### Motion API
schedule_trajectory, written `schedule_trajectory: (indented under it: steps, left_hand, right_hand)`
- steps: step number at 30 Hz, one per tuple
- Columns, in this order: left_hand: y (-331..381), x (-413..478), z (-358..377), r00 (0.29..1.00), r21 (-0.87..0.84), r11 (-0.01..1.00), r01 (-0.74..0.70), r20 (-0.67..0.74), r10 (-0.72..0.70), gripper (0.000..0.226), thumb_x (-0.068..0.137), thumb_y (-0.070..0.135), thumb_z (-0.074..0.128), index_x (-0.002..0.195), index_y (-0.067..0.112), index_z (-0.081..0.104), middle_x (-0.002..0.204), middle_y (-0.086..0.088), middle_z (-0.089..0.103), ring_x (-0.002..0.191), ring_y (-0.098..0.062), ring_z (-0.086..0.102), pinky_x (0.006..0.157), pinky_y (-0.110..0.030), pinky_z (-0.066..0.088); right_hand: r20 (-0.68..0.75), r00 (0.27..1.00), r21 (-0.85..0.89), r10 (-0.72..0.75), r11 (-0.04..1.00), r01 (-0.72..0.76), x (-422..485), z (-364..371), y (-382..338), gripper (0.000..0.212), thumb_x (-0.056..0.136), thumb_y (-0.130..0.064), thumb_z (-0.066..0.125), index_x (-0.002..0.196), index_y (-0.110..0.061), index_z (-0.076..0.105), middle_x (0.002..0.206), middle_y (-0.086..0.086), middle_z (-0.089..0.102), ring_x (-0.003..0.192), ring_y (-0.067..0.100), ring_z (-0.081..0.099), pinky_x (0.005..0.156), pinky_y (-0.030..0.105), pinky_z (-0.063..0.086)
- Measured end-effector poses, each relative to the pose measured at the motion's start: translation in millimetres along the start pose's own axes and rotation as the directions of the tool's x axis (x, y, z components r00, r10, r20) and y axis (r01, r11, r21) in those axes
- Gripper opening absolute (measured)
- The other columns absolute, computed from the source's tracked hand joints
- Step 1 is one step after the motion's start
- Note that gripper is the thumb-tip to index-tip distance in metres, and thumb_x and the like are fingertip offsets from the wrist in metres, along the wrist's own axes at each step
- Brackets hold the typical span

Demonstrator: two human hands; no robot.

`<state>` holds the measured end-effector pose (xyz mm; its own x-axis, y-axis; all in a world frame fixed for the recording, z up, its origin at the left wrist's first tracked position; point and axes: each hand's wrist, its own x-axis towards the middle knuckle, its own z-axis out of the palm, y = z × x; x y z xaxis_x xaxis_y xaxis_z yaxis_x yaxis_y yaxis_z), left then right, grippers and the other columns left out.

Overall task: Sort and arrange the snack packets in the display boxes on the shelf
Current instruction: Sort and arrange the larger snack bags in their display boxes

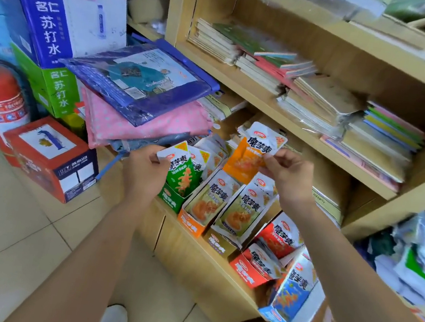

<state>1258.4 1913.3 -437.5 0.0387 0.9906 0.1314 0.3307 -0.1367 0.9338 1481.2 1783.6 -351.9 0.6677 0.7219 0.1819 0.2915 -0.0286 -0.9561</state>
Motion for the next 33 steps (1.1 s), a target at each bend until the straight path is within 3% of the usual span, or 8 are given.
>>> schedule_trajectory:
  steps: [4,6,9,14,16,19,27,33]
  left_hand:
    - [8.0,-9.4,0.3,0.986,0.114,0.982,-0.151,-0.055,0.158,0.033,0.086,0.014,0.069,0.118,0.021,0.068,0.099,-0.003,0.070,0.096,-0.029,0.063,0.080,-0.038,0.050]
    - [14.3,-16.7,4.4,0.900,0.283,0.879,-0.384,-0.097,0.424,0.036,0.083,0.014,0.069,0.119,0.020,0.067,0.108,-0.003,0.067,0.103,-0.029,0.055,0.083,-0.044,0.048]
    - [25.5,-28.9,26.6,0.739,0.215,0.709,-0.672,0.134,0.660,0.035,0.085,0.013,0.068,0.119,0.020,0.069,0.111,0.003,0.068,0.104,-0.023,0.050,0.086,-0.041,0.047]
    - [36.7,-39.5,64.5,0.629,0.288,0.621,-0.730,0.638,0.444,0.055,0.097,0.015,0.055,0.146,0.038,0.046,0.151,0.016,0.047,0.137,-0.021,0.031,0.108,-0.046,0.029]
    - [41.2,-32.5,73.2,0.583,0.360,0.526,-0.771,0.730,0.356,0.072,0.094,0.005,0.054,0.152,0.042,0.034,0.160,0.018,0.031,0.142,-0.021,0.021,0.109,-0.048,0.020]
    - [44.4,-20.1,78.6,0.561,0.396,0.452,-0.799,0.761,0.325,0.072,0.091,0.001,0.055,0.147,0.044,0.040,0.154,0.017,0.039,0.139,-0.023,0.023,0.101,-0.048,0.018]
    - [40.7,-21.6,29.3,0.585,0.134,0.654,-0.745,0.603,0.542,0.017,0.079,0.025,0.083,0.090,0.037,0.077,0.085,0.022,0.066,0.089,-0.011,0.057,0.079,-0.042,0.051]
    - [26.2,-48.8,-5.4,0.714,-0.013,0.827,-0.561,0.497,0.492,0.022,0.077,0.006,0.084,0.091,0.024,0.082,0.098,0.015,0.076,0.096,0.000,0.070,0.093,-0.032,0.056]
  right_hand:
    - [0.002,1.000,-0.003,0.018,1.000,-0.018,-5.0,-6.3,4.6,0.014,0.093,-0.001,0.065,0.088,0.013,0.065,0.078,0.013,0.070,0.071,0.017,0.073,0.075,0.030,0.062]
    - [-0.043,0.999,0.006,0.002,1.000,-0.001,-8.4,-7.2,3.9,0.016,0.094,-0.002,0.065,0.085,0.011,0.065,0.076,0.010,0.071,0.072,0.018,0.073,0.074,0.030,0.062]
    - [-0.165,0.986,0.020,-0.034,0.999,0.038,-13.9,-14.9,0.3,0.016,0.094,-0.005,0.066,0.080,0.003,0.068,0.077,0.009,0.073,0.076,0.023,0.075,0.073,0.030,0.061]
    - [-0.222,0.975,0.056,-0.016,0.998,0.029,-26.4,-38.3,9.8,0.014,0.094,-0.004,0.066,0.080,0.002,0.067,0.074,0.005,0.074,0.073,0.019,0.075,0.072,0.027,0.061]
    - [-0.233,0.972,0.067,0.002,0.998,0.014,-30.4,-44.8,20.2,0.016,0.093,-0.004,0.066,0.083,0.008,0.066,0.078,0.013,0.072,0.072,0.021,0.074,0.074,0.030,0.061]
    - [-0.236,0.972,0.069,0.020,0.998,-0.004,-36.2,-49.3,35.3,0.017,0.094,-0.006,0.067,0.081,0.006,0.067,0.079,0.021,0.070,0.075,0.027,0.073,0.078,0.036,0.061]
    - [-0.267,0.964,0.186,0.014,0.982,0.037,-52.6,-43.3,50.7,0.021,0.096,-0.007,0.064,0.081,0.007,0.065,0.075,0.018,0.063,0.073,0.025,0.067,0.081,0.040,0.062]
    - [-0.236,0.971,0.097,-0.032,0.994,0.056,-50.6,-38.0,51.3,0.027,0.095,-0.020,0.067,0.069,-0.027,0.070,0.070,-0.001,0.071,0.076,0.035,0.070,0.078,0.058,0.057]
